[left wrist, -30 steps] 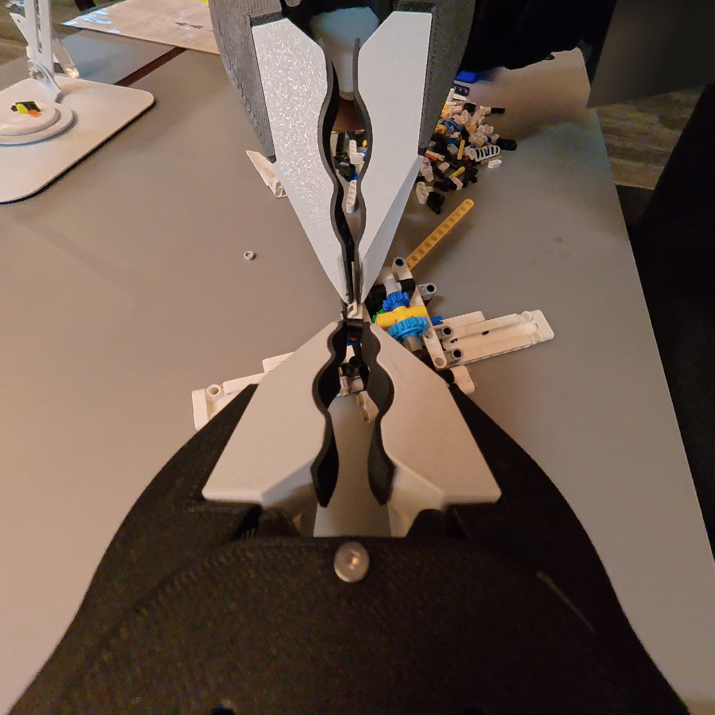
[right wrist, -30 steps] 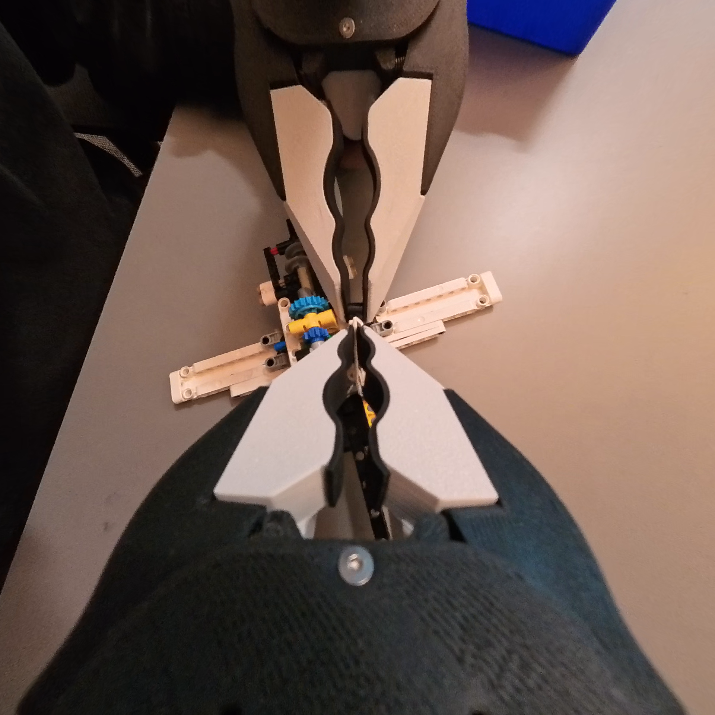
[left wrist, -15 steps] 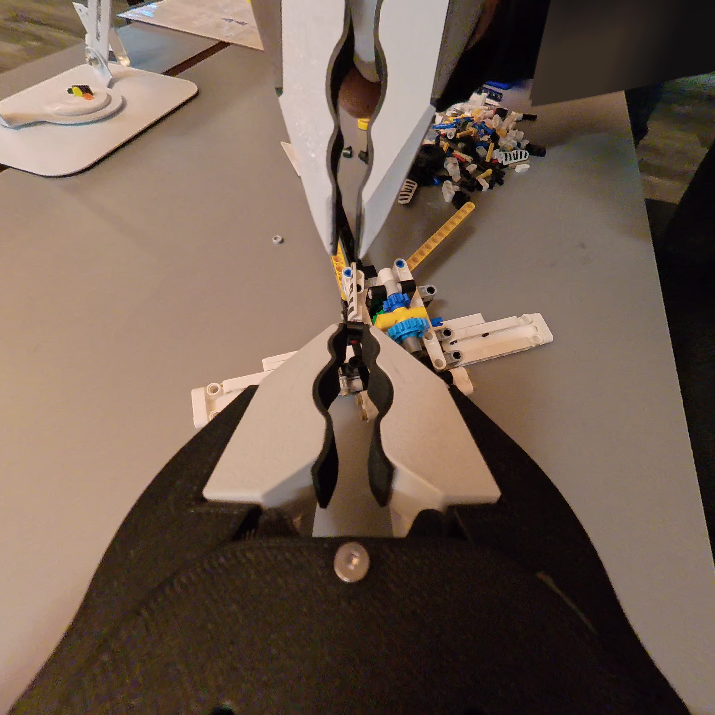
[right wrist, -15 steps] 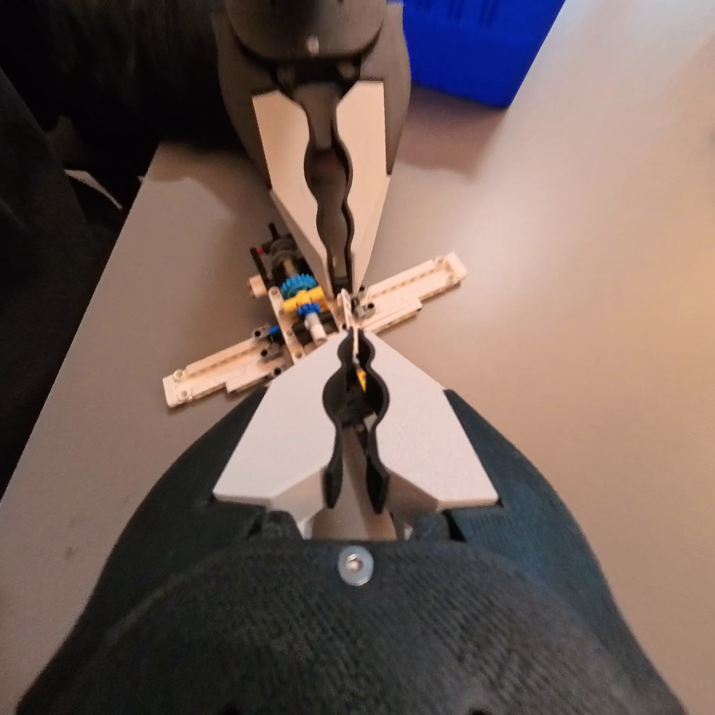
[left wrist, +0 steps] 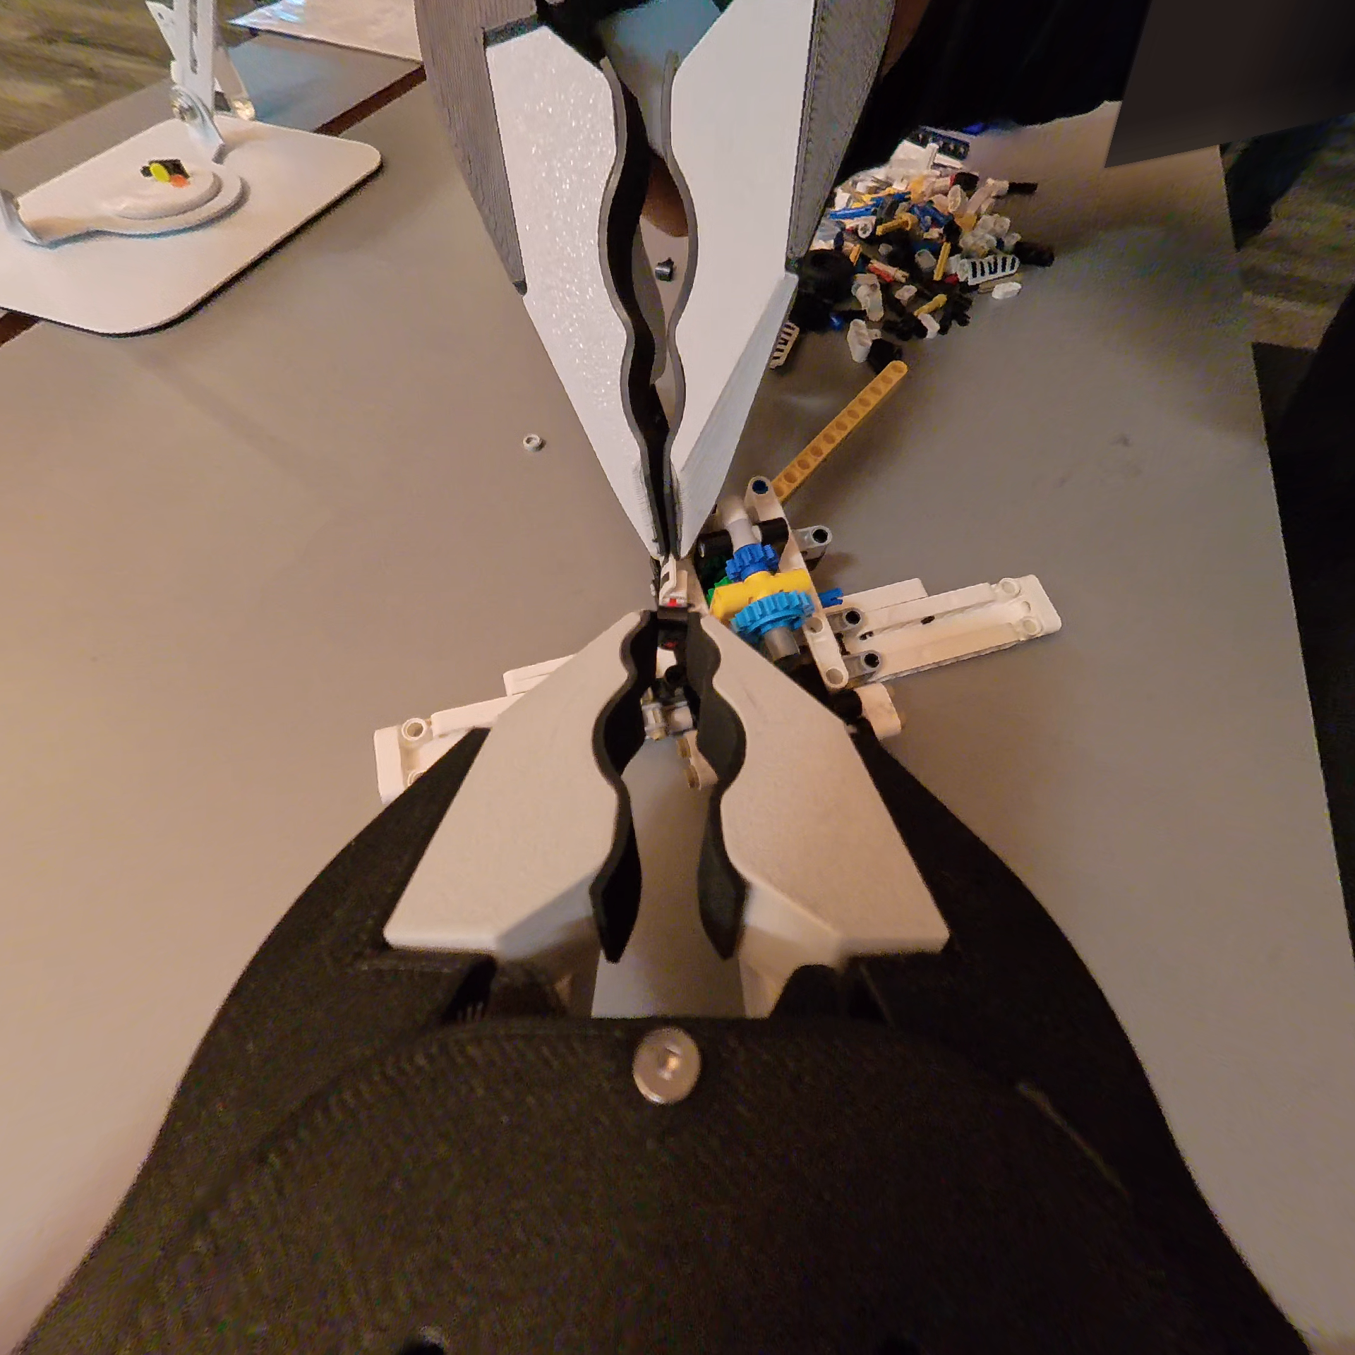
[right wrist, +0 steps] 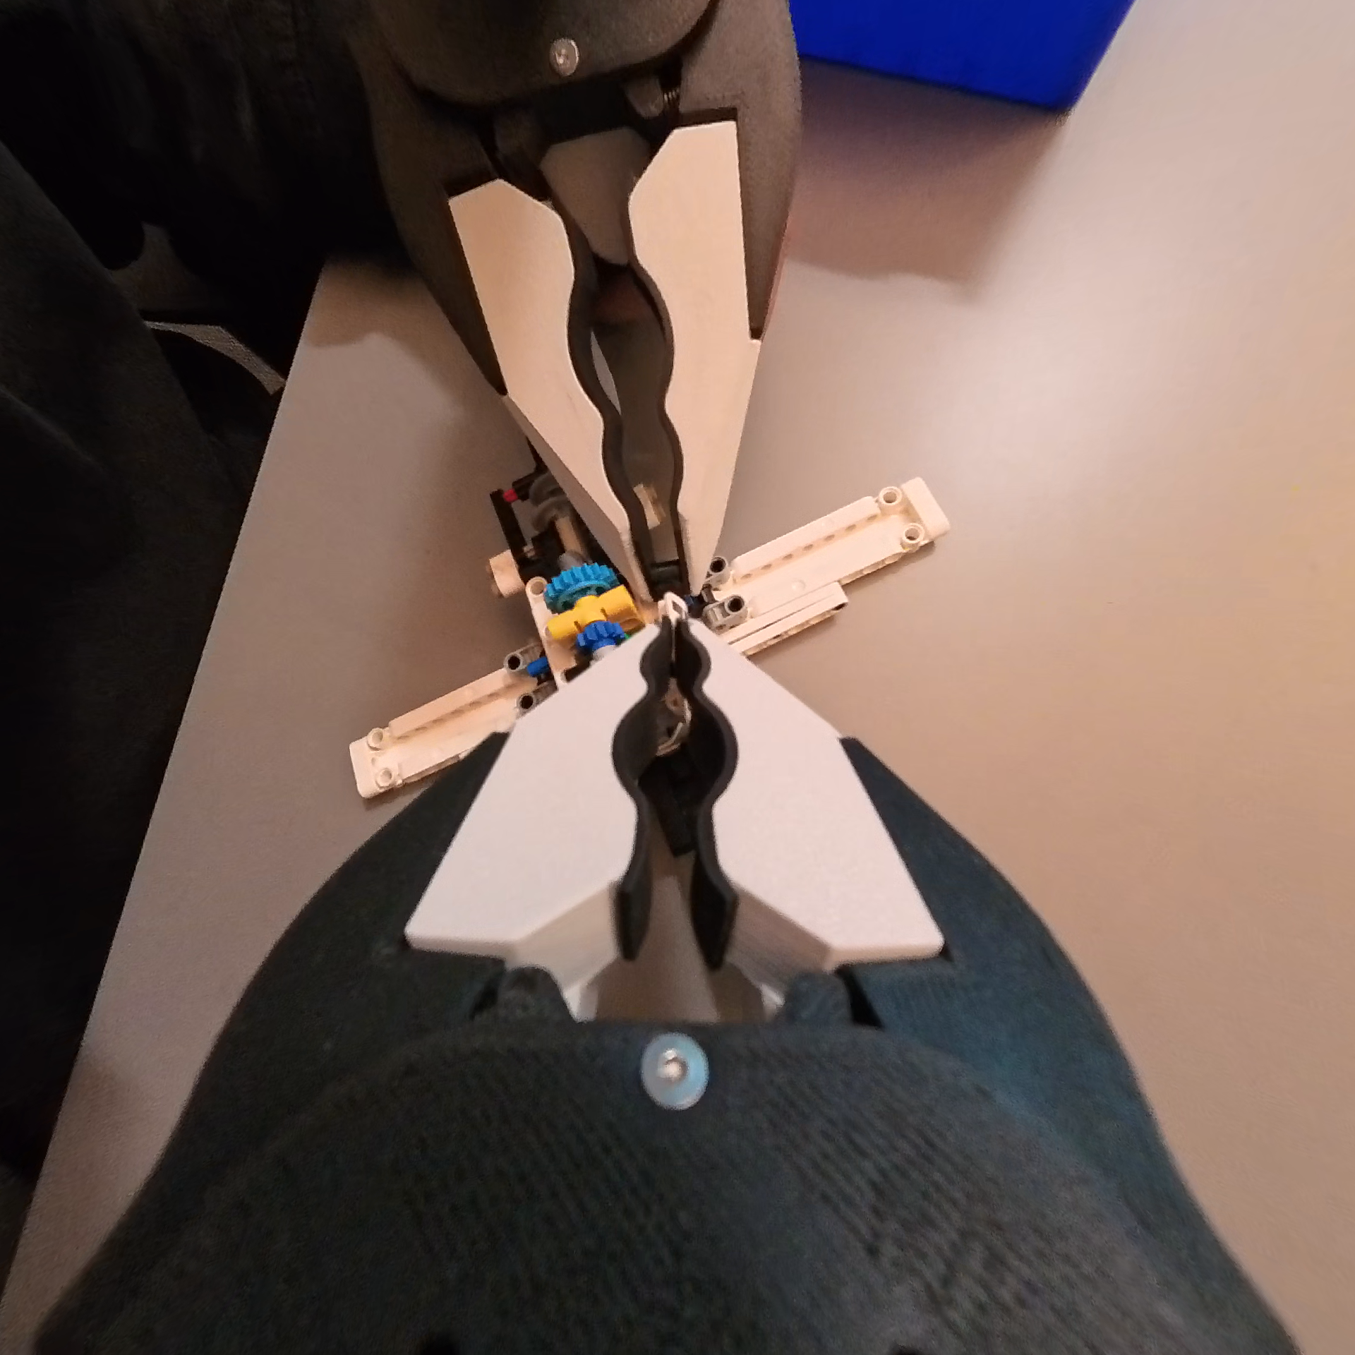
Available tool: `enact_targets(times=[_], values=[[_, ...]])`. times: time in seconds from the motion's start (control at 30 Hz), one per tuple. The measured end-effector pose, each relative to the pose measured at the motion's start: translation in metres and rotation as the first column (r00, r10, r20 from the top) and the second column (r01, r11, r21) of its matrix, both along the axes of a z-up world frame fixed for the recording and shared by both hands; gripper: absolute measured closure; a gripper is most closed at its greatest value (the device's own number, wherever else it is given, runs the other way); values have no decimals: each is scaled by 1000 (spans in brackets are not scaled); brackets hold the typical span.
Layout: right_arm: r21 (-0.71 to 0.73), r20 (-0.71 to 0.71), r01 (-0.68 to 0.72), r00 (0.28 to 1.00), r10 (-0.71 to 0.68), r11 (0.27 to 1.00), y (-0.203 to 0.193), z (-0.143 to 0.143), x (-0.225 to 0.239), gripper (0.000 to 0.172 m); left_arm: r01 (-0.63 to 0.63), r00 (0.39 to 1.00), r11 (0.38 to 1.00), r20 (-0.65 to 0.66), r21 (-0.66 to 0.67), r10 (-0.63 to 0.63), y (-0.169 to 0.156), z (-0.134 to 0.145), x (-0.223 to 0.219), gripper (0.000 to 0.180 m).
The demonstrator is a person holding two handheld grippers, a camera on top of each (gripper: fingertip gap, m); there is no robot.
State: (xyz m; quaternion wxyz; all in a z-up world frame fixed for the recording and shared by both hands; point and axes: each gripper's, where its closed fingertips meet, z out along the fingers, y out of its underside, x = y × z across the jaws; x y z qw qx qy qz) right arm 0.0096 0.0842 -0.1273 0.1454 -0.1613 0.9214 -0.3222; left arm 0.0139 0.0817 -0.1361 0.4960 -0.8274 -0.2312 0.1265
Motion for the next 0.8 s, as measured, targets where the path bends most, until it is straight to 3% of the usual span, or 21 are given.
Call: enact_targets(times=[0.1, 0.2, 0.37, 0.43, 0.57, 0.7, 0.8], values=[[18, -22, 15, 1000, -15, 1000, 4, -1, -6, 172, -63, 998, 998, 3, -6, 63, -23, 1, -1, 175], [-1, -13, 49, 999, -49, 999, 10, 0, -14, 172, -89, 996, 989, 13, 122, 88, -32, 19, 7, 175], [-67, 16, 86, 996, -85, 994, 2, 6, -15, 172, -97, 994, 976, -24, 197, 104, -22, 35, 8, 175], [-157, 30, 82, 996, -79, 984, -2, 23, -8, 161, -93, 995, 961, -12, 260, 100, -15, 44, 10, 176], [-357, -82, -18, 997, -13, 934, 3, 54, 15, 149, -78, 995, 879, 92, 470, 40, 1, 72, 24, 176], [-470, -245, -126, 969, 8, 874, 15, 70, 36, 157, -62, 977, 789, 200, 611, -78, 19, 92, 40, 176], [-519, -295, -191, 955, 35, 833, 22, 82, 51, 162, -47, 954, 771, 256, 635, -153, 30, 95, 50, 176]])
